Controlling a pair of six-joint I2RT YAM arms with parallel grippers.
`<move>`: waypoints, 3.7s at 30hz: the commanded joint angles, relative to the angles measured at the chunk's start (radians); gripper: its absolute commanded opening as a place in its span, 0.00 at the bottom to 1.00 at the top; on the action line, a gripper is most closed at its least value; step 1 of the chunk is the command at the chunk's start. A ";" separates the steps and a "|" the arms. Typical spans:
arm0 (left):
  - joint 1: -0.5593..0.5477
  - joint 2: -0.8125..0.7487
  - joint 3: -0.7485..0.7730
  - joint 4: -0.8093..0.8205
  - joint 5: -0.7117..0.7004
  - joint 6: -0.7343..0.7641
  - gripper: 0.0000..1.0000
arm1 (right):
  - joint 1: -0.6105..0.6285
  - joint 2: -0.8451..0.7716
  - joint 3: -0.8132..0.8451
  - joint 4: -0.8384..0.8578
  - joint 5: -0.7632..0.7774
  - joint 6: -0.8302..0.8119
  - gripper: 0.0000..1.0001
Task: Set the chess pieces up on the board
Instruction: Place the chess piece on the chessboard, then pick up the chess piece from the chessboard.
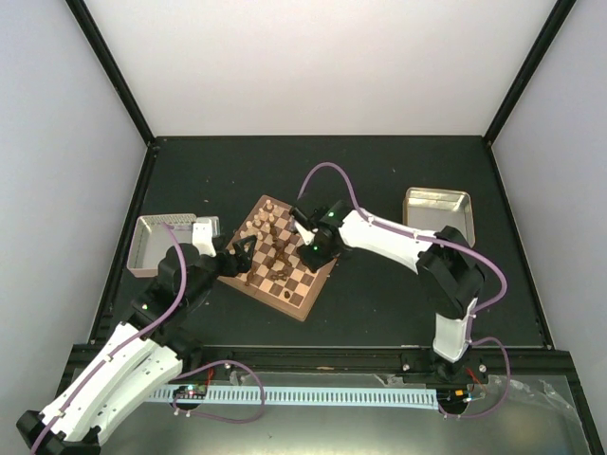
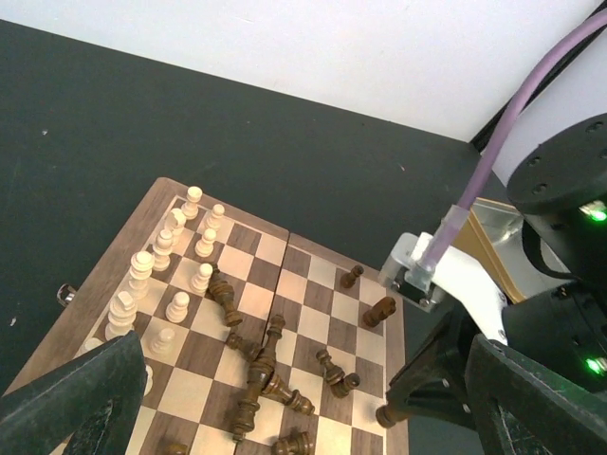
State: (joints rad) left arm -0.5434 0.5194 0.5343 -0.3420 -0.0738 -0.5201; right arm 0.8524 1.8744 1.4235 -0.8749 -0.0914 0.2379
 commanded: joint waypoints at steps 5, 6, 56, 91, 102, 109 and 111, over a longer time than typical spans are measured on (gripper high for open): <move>0.007 0.004 0.026 0.021 0.021 -0.011 0.94 | 0.088 -0.037 -0.011 -0.016 -0.019 0.015 0.03; 0.007 0.004 0.026 0.022 0.021 -0.013 0.94 | 0.096 -0.035 -0.009 -0.018 -0.020 0.017 0.03; 0.008 0.016 0.023 0.021 0.012 -0.060 0.94 | 0.079 0.042 0.066 0.131 0.181 0.221 0.40; 0.007 0.072 -0.045 0.155 0.164 -0.210 0.94 | 0.043 -0.069 -0.082 0.295 0.134 0.010 0.03; 0.009 0.175 -0.081 0.326 0.289 -0.425 0.92 | 0.038 -0.279 -0.195 0.401 -0.047 -0.165 0.02; 0.026 0.290 -0.071 0.463 0.433 -0.532 0.83 | 0.037 -0.379 -0.230 0.427 -0.144 -0.193 0.02; 0.030 0.317 -0.069 0.507 0.465 -0.553 0.78 | 0.039 -0.402 -0.237 0.437 -0.168 -0.193 0.02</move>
State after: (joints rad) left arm -0.5243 0.7956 0.4511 0.0219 0.2749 -0.9909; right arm 0.8906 1.5181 1.2041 -0.4843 -0.1783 0.0753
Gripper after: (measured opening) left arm 0.820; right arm 0.096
